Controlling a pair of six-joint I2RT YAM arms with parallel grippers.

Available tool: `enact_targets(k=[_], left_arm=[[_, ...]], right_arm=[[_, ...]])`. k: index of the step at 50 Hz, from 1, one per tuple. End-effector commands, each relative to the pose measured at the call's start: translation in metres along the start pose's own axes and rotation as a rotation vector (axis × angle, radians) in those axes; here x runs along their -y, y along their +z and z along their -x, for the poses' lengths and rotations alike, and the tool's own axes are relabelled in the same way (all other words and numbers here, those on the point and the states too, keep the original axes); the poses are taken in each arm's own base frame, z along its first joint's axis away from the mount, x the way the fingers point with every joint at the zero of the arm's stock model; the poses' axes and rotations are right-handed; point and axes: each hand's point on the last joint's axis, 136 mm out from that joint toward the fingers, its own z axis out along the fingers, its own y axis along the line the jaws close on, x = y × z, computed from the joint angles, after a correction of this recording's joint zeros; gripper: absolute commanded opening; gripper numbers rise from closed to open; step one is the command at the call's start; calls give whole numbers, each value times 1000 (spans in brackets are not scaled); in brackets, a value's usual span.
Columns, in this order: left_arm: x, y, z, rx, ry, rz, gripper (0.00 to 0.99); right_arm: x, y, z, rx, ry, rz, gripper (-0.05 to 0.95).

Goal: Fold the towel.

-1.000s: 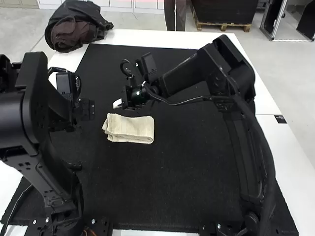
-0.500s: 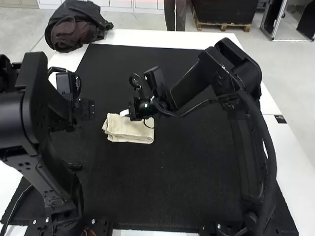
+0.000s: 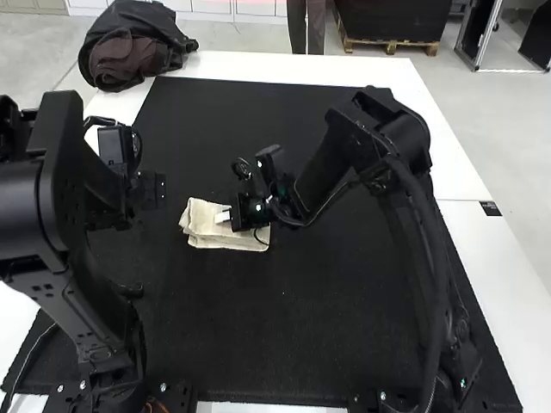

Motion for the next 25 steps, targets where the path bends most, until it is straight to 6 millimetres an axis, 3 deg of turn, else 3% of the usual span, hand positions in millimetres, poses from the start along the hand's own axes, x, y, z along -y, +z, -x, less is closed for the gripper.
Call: enact_targets(k=[1, 6, 12, 16, 25], left_arm=[[-3, -2, 28, 63, -14, 5, 964], [-3, -1, 31, 64, -18, 4, 964], [-4, -1, 36, 72, -20, 5, 964], [-4, -2, 44, 83, -21, 5, 964], [-7, -4, 70, 115, -23, 6, 964]], right_arm=[[9, 0, -7, -2, 7, 1, -21], [11, 1, -14, 1, 1, 1, -21], [9, -2, -7, 28, 3, 11, -21], [-1, -9, 14, 68, 8, 25, -21], [-31, -45, 85, 187, -25, 47, -21]])
